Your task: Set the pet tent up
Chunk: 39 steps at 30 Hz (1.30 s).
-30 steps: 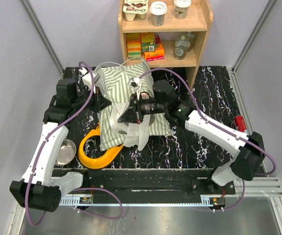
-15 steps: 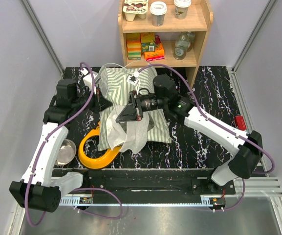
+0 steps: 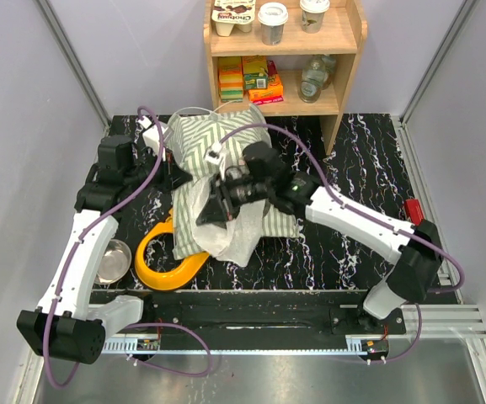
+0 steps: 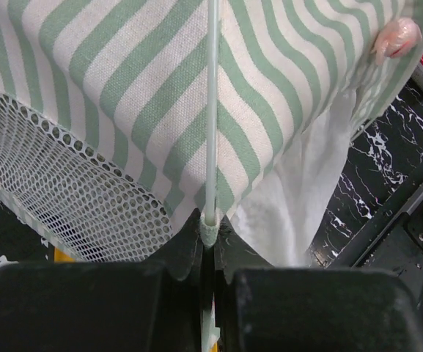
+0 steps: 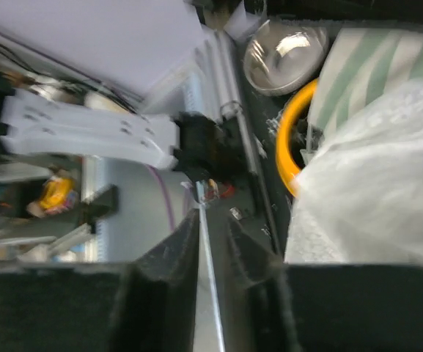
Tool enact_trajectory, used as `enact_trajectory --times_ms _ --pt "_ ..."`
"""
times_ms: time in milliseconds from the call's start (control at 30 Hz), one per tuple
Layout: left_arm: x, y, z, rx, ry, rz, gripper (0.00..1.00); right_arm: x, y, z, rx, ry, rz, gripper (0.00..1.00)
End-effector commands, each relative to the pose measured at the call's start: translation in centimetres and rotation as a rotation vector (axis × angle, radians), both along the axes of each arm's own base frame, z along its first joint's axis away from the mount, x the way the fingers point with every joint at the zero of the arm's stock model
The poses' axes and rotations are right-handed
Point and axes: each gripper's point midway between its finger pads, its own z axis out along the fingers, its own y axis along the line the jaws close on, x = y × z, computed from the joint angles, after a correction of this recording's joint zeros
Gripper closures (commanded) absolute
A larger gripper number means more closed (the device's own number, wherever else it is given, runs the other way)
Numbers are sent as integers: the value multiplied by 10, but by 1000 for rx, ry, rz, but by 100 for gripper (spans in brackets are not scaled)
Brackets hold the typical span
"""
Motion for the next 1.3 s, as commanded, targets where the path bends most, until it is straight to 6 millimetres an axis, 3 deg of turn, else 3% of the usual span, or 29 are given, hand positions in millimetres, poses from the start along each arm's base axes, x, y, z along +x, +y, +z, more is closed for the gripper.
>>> enact_trajectory --times_ms 0,100,167,300,400,533,600,833,967,1033,1167,1267 --pt "16 6 17 1 -77 50 100 -23 -9 -73 -353 -228 1 69" --pt "17 6 17 1 -76 47 100 -64 -20 -95 -408 -253 153 60" --pt "18 5 17 0 -75 48 100 -69 -28 -92 -401 -321 140 59" --pt "18 4 18 -8 -71 45 100 -21 -51 -76 -414 -476 -173 52" --pt "17 4 19 -9 -77 44 100 7 -57 -84 -402 -548 -340 50" --pt "16 3 19 -11 -77 39 100 3 -34 -89 -250 -600 -287 46" --pt "16 3 19 -12 -76 40 100 10 -25 -89 -243 -667 -278 45" --pt "15 3 20 -10 -83 37 100 35 3 -128 -374 -806 -181 43" --pt "14 3 21 -11 -83 34 100 50 1 -147 -457 -842 -165 44" --pt "15 3 20 -9 -83 35 100 53 -1 -151 -466 -836 -160 47" --pt "15 3 19 -8 -79 33 100 47 -1 -157 -449 -802 -126 81" --pt "15 3 20 -9 -80 32 100 33 -3 -156 -426 -764 -77 94"
